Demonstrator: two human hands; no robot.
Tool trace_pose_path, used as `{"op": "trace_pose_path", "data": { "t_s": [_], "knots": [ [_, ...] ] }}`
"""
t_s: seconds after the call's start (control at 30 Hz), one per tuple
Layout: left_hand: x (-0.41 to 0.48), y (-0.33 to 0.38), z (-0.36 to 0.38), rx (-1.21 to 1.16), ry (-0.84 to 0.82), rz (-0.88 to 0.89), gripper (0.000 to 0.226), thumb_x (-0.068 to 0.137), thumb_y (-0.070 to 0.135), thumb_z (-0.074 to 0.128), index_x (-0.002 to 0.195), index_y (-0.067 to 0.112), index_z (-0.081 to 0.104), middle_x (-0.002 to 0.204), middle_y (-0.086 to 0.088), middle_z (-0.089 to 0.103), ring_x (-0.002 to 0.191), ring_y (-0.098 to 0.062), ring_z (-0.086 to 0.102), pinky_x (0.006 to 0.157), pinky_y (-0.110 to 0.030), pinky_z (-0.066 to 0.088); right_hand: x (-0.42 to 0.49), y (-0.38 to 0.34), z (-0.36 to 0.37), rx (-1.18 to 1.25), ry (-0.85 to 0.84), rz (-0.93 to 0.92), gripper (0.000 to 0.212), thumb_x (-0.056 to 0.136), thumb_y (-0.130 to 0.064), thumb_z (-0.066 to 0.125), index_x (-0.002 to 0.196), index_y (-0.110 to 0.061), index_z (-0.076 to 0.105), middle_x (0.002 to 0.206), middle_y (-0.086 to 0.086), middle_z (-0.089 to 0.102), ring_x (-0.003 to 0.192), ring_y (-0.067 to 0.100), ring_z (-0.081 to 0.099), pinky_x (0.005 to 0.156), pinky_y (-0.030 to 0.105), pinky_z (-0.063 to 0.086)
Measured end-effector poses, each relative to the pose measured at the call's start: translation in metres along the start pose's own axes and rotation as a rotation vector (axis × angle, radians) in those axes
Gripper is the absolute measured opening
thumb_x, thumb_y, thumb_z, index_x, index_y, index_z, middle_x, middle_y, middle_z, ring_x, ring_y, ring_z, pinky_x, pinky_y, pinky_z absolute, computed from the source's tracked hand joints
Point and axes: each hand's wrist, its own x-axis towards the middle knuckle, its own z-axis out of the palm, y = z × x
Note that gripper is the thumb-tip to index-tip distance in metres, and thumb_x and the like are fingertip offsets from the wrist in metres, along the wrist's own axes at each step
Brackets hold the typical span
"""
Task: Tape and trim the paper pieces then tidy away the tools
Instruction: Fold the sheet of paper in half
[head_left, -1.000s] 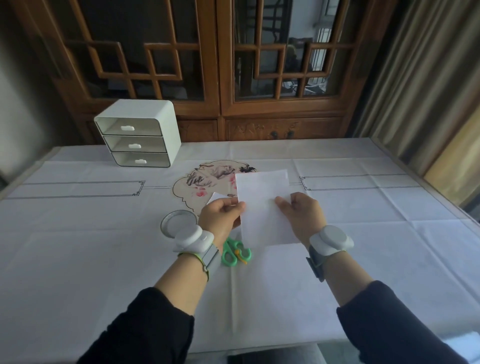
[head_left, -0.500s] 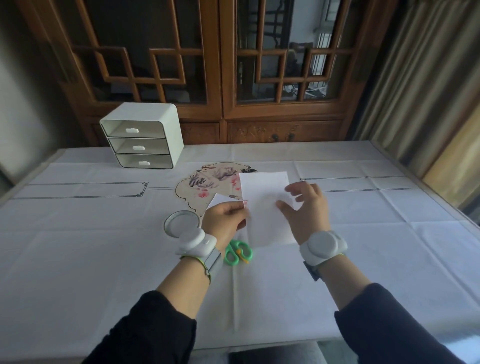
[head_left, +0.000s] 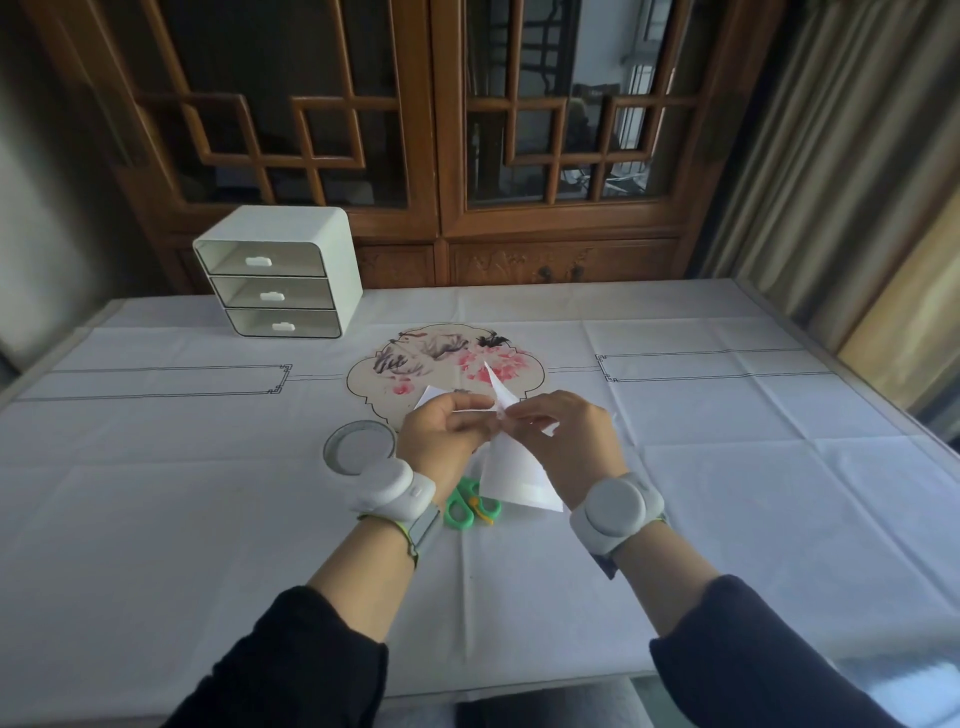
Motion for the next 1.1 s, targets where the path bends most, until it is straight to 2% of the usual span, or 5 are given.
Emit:
{"op": "trace_pose_path", "data": {
  "t_s": [0.17, 0.37, 0.67, 0.97, 1.1],
  "knots": [
    [-0.0021, 0.003, 0.0, -0.032, -0.02, 0.016, 0.016, 0.076, 0.001, 0.07, 0.087, 0.013, 0.068, 0.074, 0.004, 0.071, 0.055, 0.005, 0.061, 0.052, -0.005, 0.042, 0.0016, -0.0009, -0.0038, 0.0, -0.029, 0.005, 0.01, 0.08, -0.027, 0.072, 0.086, -0.02, 0.076, 0.082, -0.008, 0.066, 0.074, 0.007, 0.061, 0.063, 0.0, 0.039],
    [-0.0018, 0.0036, -0.001, -0.021, -0.035, -0.009, 0.016, 0.076, 0.001, 0.07, 0.088, 0.012, 0.069, 0.075, 0.002, 0.071, 0.063, -0.008, 0.06, 0.051, -0.006, 0.043, 0.0033, 0.0032, -0.0034, 0.008, -0.044, -0.001, 0.007, 0.079, -0.029, 0.074, 0.083, -0.023, 0.076, 0.08, -0.011, 0.066, 0.072, 0.005, 0.061, 0.061, 0.001, 0.04],
    [0.0, 0.0041, -0.0041, 0.037, -0.05, 0.052, 0.022, 0.078, -0.003, 0.066, 0.081, 0.018, 0.068, 0.073, 0.005, 0.07, 0.056, 0.006, 0.06, 0.056, -0.004, 0.043, 0.0074, 0.0001, -0.0061, 0.045, -0.099, 0.01, 0.006, 0.081, -0.027, 0.073, 0.081, -0.023, 0.076, 0.078, -0.012, 0.066, 0.07, 0.0, 0.058, 0.063, -0.001, 0.04],
    [0.0026, 0.0031, -0.0057, 0.067, -0.034, 0.038, 0.019, 0.077, 0.004, 0.07, 0.084, 0.021, 0.069, 0.066, 0.008, 0.071, 0.066, -0.012, 0.057, 0.055, -0.008, 0.045, 0.0084, 0.0011, -0.007, -0.013, -0.112, -0.024, 0.006, 0.081, -0.026, 0.072, 0.084, -0.023, 0.076, 0.082, -0.01, 0.067, 0.072, 0.006, 0.061, 0.063, 0.0, 0.04],
    [0.003, 0.0034, -0.0059, 0.125, -0.069, 0.08, 0.019, 0.079, 0.001, 0.068, 0.09, 0.017, 0.07, 0.079, -0.001, 0.071, 0.061, 0.006, 0.06, 0.056, -0.004, 0.042, 0.0099, 0.0001, -0.0095, -0.011, -0.107, -0.024, 0.007, 0.078, -0.028, 0.075, 0.081, -0.021, 0.076, 0.084, -0.007, 0.07, 0.068, -0.002, 0.059, 0.061, 0.002, 0.041]
  ]
}}
